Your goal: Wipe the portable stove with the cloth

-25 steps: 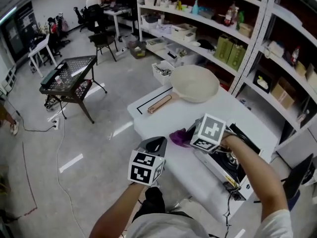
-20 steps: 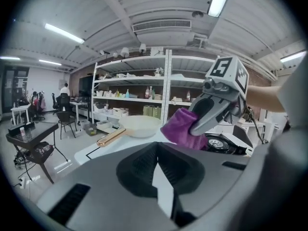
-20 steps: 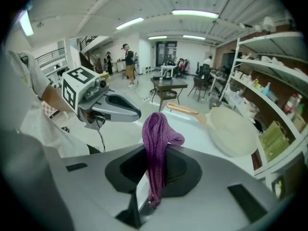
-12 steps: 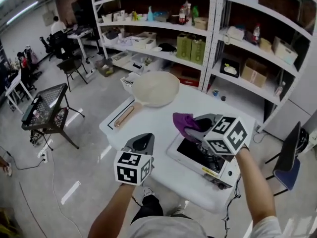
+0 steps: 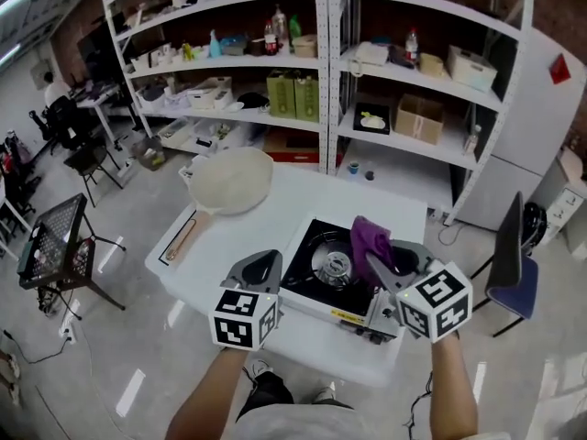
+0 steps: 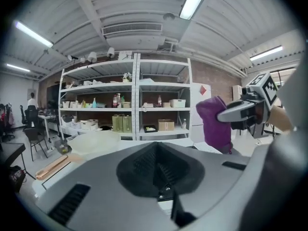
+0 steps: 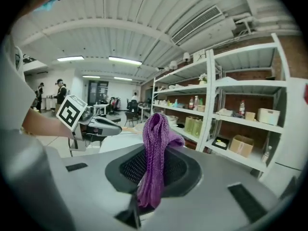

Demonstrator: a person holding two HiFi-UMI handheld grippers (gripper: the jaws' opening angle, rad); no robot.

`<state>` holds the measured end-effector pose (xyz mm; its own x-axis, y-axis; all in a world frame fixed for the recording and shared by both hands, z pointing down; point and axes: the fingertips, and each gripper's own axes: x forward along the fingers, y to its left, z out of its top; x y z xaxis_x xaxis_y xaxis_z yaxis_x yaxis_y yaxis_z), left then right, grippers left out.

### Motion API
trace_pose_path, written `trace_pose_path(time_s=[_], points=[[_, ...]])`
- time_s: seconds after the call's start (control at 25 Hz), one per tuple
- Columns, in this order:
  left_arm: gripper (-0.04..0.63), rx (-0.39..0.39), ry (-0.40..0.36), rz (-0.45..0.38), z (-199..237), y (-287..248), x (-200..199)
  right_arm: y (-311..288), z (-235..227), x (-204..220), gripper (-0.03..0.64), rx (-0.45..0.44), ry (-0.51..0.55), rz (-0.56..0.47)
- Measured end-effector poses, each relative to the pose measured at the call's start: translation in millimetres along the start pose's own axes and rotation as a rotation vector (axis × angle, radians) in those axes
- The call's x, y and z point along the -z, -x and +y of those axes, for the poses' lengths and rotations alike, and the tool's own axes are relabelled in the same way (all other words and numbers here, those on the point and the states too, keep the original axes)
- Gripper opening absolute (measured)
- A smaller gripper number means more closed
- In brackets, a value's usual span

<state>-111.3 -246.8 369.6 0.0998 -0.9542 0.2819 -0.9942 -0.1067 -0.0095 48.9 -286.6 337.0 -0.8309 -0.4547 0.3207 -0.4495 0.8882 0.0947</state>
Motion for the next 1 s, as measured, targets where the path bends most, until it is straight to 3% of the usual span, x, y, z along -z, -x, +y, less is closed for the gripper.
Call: trace_pose_path(time_s=[0.16,0.32,1.0], points=[[0.005,0.031,-0.011,0.014,-24,-11,4,25,-19,10,0.061,0.137,-0.044,-0.061],[0.005,0.052,-0.01,0.021,-40,-20,6,35,-27,21,0.061,0.181,-0.065,-0.068],[0.005,0.066,-0.022,0.05,-51,-29,14,31,-31,33,0.061,0.163,-0.091,-0.059]])
